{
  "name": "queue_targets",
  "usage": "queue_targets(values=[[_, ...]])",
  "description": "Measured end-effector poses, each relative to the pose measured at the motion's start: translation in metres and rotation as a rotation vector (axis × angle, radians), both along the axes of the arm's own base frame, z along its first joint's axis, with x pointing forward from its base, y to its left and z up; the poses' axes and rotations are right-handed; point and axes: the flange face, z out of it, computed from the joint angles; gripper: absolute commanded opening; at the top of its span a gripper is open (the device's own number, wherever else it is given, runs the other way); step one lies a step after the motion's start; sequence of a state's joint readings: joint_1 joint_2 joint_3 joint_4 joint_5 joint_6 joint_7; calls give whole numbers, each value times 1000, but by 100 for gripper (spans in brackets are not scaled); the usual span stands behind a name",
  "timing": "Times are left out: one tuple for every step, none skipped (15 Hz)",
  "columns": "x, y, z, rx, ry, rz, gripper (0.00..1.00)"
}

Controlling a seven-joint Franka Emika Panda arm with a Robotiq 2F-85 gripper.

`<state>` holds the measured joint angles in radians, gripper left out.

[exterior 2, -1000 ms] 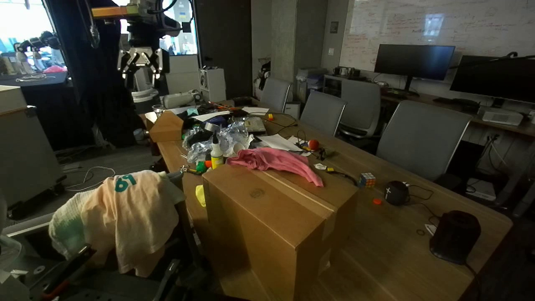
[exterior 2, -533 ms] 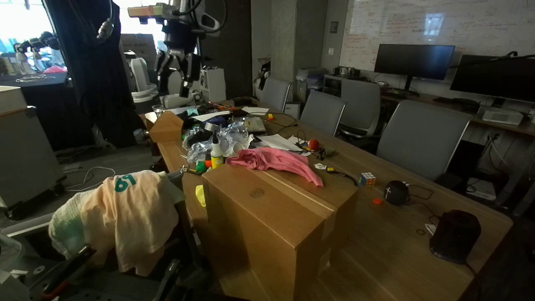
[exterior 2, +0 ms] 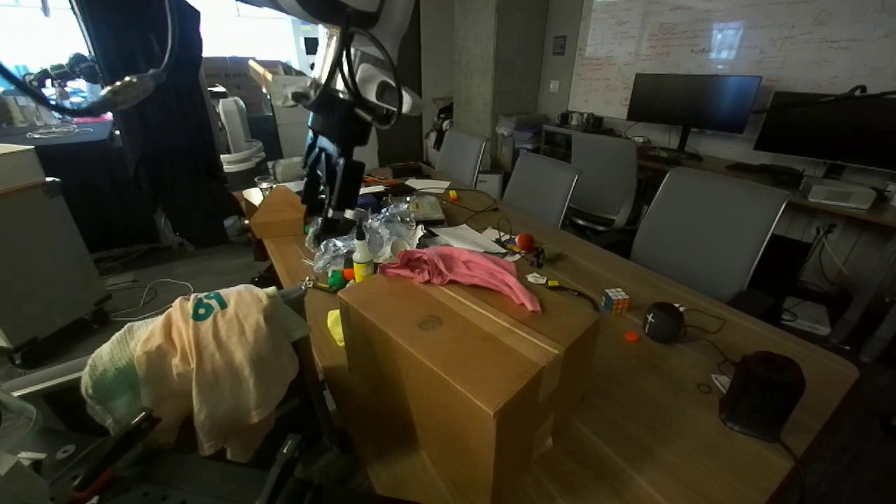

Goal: Put the green and white towel and peach shirt on the backrest of the chair

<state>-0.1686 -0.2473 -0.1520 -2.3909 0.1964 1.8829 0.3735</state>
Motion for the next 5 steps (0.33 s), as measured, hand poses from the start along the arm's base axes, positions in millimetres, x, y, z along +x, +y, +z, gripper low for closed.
queue_targets(values=[[-14,-7,-9,7,-14,-42,100],[-28,-13,-19,13,-32,-83,100],[-41,-17,-28,20,-51,-123,100],[-54,-20,-36,27,-76,-163,100],[-65,-22,-44,33,-105,-198,100]])
